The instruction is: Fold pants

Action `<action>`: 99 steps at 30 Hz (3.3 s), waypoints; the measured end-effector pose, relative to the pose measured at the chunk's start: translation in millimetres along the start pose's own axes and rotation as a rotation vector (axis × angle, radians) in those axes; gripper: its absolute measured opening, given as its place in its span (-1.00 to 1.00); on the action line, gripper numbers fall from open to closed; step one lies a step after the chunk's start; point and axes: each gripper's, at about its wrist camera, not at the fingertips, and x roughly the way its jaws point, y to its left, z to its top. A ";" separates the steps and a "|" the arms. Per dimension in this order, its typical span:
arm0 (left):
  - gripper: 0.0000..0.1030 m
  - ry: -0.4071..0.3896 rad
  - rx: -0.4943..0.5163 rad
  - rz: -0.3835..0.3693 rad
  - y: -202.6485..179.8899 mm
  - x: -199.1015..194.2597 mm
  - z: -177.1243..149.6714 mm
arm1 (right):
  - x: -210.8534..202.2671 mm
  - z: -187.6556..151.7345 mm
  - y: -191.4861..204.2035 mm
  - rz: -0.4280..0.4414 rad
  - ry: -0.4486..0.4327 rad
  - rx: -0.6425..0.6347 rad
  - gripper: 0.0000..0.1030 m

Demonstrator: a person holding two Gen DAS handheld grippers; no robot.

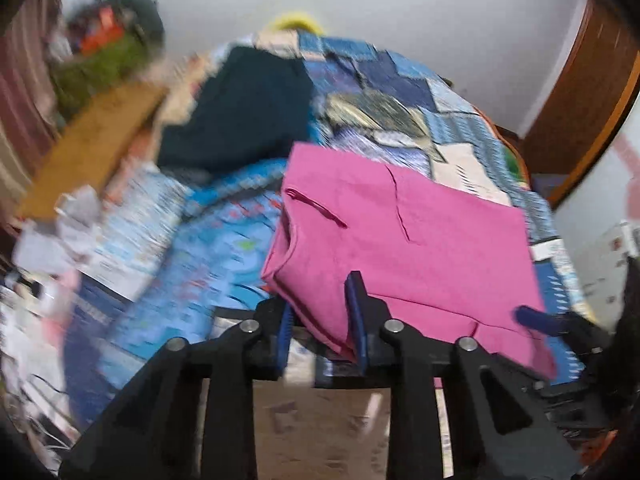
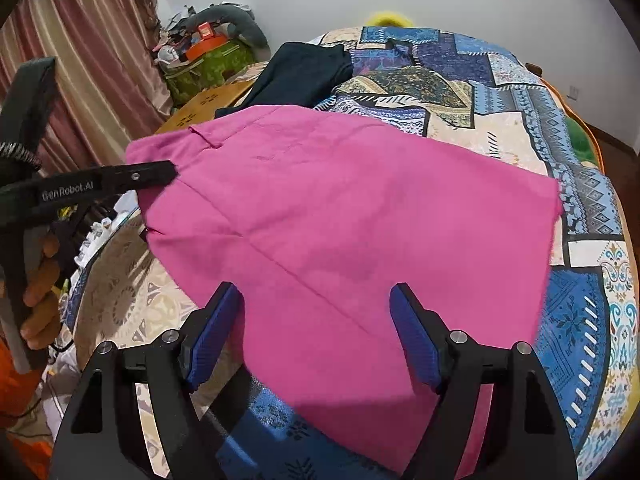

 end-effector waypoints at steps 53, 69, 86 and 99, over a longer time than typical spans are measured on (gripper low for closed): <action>-0.76 0.077 0.367 -0.369 -82.5 -35.7 25.8 | -2.5 -10.6 -30.4 -0.005 0.015 0.106 0.45; 0.43 0.059 0.278 0.002 -16.7 61.7 135.7 | -18.7 -1.5 -41.4 -0.017 -0.026 0.136 0.46; 0.57 0.253 0.479 0.167 -15.6 142.8 98.6 | -25.3 2.6 -61.5 -0.080 -0.040 0.176 0.46; 0.70 0.276 0.290 0.036 46.6 57.9 34.2 | -45.9 6.4 -67.3 -0.088 -0.082 0.192 0.46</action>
